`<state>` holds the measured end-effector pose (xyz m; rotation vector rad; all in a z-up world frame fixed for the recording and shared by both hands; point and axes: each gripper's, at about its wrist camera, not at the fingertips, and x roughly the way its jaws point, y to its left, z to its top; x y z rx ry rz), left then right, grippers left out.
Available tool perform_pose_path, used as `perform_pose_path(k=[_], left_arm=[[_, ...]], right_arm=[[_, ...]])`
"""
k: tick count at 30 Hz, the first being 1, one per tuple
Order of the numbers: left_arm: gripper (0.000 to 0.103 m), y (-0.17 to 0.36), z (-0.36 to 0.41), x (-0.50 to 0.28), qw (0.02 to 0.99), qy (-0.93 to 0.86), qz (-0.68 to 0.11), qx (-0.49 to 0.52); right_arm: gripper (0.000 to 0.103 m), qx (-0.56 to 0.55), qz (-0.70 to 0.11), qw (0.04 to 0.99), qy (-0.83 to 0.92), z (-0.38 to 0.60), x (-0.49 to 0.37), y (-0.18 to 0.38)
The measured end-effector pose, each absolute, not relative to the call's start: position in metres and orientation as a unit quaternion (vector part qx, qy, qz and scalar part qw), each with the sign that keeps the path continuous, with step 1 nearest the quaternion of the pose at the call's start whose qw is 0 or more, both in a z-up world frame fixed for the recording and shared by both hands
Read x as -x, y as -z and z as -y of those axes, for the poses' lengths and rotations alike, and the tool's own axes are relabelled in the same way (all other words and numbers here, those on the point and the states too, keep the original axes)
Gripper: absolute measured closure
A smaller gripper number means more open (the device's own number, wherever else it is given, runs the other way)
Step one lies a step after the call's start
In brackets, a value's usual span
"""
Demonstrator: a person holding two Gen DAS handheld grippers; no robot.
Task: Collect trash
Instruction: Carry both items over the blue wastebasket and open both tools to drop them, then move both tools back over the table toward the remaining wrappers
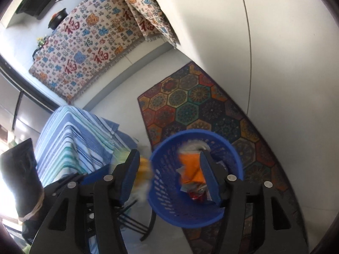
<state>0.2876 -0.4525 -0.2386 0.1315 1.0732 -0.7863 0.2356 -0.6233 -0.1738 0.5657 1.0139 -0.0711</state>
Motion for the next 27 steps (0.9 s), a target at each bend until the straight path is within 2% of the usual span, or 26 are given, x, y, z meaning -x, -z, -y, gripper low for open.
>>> perform_pose_path(k=[7,9,11,20,27], left_arm=[[0.049,0.223,0.445,-0.281,0.796,0.359,-0.483,-0.06],[0.048,0.21,0.431,-0.272,0.804,0.356,-0.473,-0.058],[0.046,0.197,0.413,-0.263,0.81,0.351,-0.467,-0.054],[0.041,0.156,0.266,-0.21,0.849,0.28,-0.447,-0.032],[0.039,0.162,0.119,-0.203,0.877,0.15,-0.456,-0.014]], right_arm=[[0.026,-0.22,-0.466,0.855,0.059,0.62,-0.231,0.159],[0.016,-0.189,-0.461,0.864,0.072,0.613,-0.231,0.152],[0.012,-0.165,-0.457,0.87,0.078,0.603,-0.232,0.145],[0.012,-0.08,-0.412,0.907,0.03,0.514,-0.223,0.114],[0.012,-0.05,-0.411,0.905,-0.097,0.369,-0.218,0.098]])
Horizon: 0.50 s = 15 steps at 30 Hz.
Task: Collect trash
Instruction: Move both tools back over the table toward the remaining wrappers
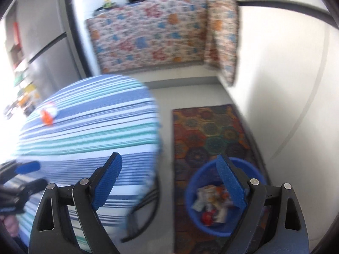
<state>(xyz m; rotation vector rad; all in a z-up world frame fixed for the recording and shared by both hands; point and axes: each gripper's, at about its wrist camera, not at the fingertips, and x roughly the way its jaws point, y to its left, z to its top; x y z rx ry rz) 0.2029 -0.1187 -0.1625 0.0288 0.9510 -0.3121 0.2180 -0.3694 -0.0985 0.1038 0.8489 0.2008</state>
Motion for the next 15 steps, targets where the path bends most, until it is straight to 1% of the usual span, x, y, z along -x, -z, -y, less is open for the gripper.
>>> perform_pose_path(k=[5,8,11,15], left_arm=[[0.039,0.17,0.024,-0.219,0.889,0.043,-0.456,0.018],[0.039,0.174,-0.014,-0.233,0.89,0.001,-0.454,0.036],[0.039,0.175,-0.04,-0.249,0.89,-0.016,-0.452,0.057],[0.039,0.176,-0.064,-0.282,0.89,-0.035,-0.445,0.092]], right_arm=[[0.012,-0.024,-0.433,0.883,-0.178,0.254,-0.226,0.109],[0.012,0.006,-0.448,0.869,-0.208,0.195,-0.232,0.122],[0.012,0.035,-0.457,0.861,-0.22,0.159,-0.236,0.134],[0.011,0.05,-0.467,0.854,-0.224,0.145,-0.239,0.146]])
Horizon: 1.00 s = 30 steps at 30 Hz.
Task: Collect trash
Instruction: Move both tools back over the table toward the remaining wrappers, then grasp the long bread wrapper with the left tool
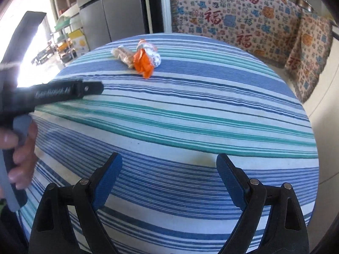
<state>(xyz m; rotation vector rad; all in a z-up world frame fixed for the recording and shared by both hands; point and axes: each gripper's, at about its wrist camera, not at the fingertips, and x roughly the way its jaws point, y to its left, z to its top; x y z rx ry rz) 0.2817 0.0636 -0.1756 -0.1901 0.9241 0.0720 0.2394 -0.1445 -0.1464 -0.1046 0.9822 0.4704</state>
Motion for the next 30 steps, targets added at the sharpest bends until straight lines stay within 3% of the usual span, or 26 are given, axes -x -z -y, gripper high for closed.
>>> perform_pose_path(k=[4,8,19,20,23,30], left_arm=[[0.039,0.179,-0.072,-0.32,0.888,-0.051,-0.441,0.121],[0.039,0.186,-0.08,-0.347,0.888,-0.069,-0.435,0.133],[0.04,0.194,-0.075,-0.391,0.891,-0.095,-0.429,0.117],[0.043,0.195,-0.073,-0.388,0.893,-0.092,-0.428,0.108],[0.078,0.195,-0.075,-0.375,0.897,-0.055,-0.426,0.1],[0.083,0.185,-0.08,-0.316,0.89,-0.001,-0.453,0.044]], right_arm=[[0.01,0.046,-0.468,0.854,-0.224,0.144,-0.241,0.147],[0.002,0.073,-0.472,0.85,-0.223,0.134,-0.238,0.148],[0.001,0.066,-0.474,0.848,-0.227,0.134,-0.237,0.147],[0.001,0.067,-0.474,0.848,-0.226,0.134,-0.237,0.147],[0.001,0.067,-0.474,0.848,-0.226,0.134,-0.237,0.147],[0.001,0.066,-0.474,0.848,-0.226,0.134,-0.237,0.147]])
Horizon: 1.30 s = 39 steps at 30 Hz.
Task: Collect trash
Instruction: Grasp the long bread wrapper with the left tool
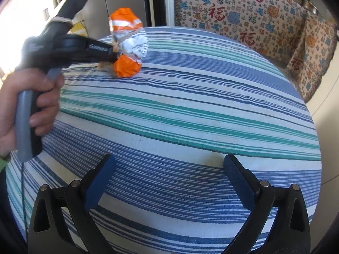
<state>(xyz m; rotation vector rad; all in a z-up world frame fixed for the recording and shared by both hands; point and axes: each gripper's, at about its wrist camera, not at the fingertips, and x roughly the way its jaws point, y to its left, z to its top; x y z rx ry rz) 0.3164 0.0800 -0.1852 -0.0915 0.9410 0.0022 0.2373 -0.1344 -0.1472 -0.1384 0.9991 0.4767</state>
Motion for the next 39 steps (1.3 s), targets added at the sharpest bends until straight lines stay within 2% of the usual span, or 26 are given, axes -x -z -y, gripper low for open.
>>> perform_pose_path(k=[7,11,12,17,20,23,26,33,37,38,39], left_arm=[[0.078,0.176,-0.089,-0.256,0.882,0.036,-0.47,0.019],[0.062,0.179,-0.1,-0.244,0.885,0.017,-0.465,0.023],[0.06,0.181,-0.103,-0.243,0.886,0.012,-0.463,0.024],[0.063,0.181,-0.111,-0.245,0.897,0.015,-0.439,0.039],[0.079,0.18,-0.103,-0.248,0.899,0.046,-0.433,0.042],[0.08,0.172,-0.073,-0.239,0.906,0.099,-0.413,0.008],[0.08,0.166,-0.056,-0.23,0.913,0.078,-0.398,-0.043],[0.08,0.167,-0.107,-0.234,0.91,0.005,-0.414,0.008],[0.074,0.177,-0.111,-0.235,0.9,0.006,-0.435,0.026],[0.066,0.18,-0.111,-0.236,0.897,0.005,-0.442,0.028],[0.053,0.183,-0.111,-0.235,0.893,0.004,-0.45,0.028]], right_arm=[[0.001,0.068,-0.474,0.849,-0.224,0.135,-0.238,0.148],[0.001,0.068,-0.475,0.849,-0.224,0.136,-0.238,0.148],[0.001,0.068,-0.475,0.848,-0.224,0.136,-0.238,0.148],[0.001,0.068,-0.475,0.848,-0.224,0.137,-0.238,0.147],[0.001,0.069,-0.475,0.848,-0.223,0.137,-0.238,0.147],[0.001,0.069,-0.475,0.848,-0.224,0.138,-0.239,0.147],[0.001,0.069,-0.475,0.848,-0.224,0.138,-0.238,0.147],[0.001,0.067,-0.475,0.848,-0.224,0.138,-0.239,0.147],[0.001,0.058,-0.473,0.849,-0.227,0.142,-0.239,0.146],[0.002,0.052,-0.472,0.85,-0.229,0.144,-0.237,0.145],[0.002,0.039,-0.471,0.849,-0.235,0.145,-0.234,0.143]])
